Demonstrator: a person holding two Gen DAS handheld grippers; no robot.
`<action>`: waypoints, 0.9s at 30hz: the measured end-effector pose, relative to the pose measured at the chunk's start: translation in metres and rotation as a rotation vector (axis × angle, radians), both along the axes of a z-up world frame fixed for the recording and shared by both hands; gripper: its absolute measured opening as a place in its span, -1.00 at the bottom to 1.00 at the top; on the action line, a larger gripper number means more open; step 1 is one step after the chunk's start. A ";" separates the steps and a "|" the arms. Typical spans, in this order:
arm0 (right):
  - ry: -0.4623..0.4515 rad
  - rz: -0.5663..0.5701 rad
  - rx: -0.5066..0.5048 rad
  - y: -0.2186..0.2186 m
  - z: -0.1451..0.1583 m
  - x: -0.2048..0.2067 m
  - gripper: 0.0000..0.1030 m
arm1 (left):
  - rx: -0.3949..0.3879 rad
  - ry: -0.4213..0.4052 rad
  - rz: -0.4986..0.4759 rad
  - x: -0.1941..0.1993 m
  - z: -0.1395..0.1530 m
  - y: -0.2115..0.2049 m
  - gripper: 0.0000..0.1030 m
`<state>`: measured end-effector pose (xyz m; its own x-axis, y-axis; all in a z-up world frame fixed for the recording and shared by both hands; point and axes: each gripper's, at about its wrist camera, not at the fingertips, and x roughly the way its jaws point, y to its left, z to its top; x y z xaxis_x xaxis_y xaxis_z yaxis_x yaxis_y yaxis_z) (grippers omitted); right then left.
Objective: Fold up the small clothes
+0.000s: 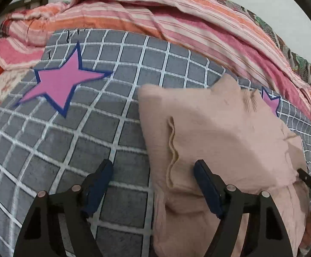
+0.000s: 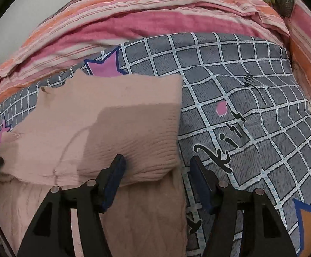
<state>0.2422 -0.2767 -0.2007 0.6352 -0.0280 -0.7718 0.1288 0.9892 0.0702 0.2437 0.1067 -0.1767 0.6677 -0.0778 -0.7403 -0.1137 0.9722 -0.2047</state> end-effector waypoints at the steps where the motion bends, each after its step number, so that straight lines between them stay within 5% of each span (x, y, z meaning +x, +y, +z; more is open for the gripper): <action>1: -0.001 0.000 -0.009 0.002 0.000 -0.001 0.20 | 0.007 -0.010 -0.005 -0.005 0.001 -0.001 0.50; 6: -0.007 -0.001 -0.074 0.007 0.001 0.001 0.21 | 0.020 -0.027 -0.005 -0.014 -0.003 -0.003 0.53; 12: 0.005 -0.012 0.028 -0.007 -0.002 0.007 0.25 | 0.066 -0.014 -0.001 -0.009 -0.004 -0.010 0.57; 27: 0.001 -0.006 0.043 -0.007 0.000 0.003 0.26 | 0.068 -0.009 -0.008 -0.007 -0.004 -0.010 0.57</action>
<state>0.2453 -0.2842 -0.2004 0.6347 0.0014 -0.7728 0.1351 0.9844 0.1127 0.2368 0.0968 -0.1803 0.6736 -0.0327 -0.7384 -0.1048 0.9847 -0.1393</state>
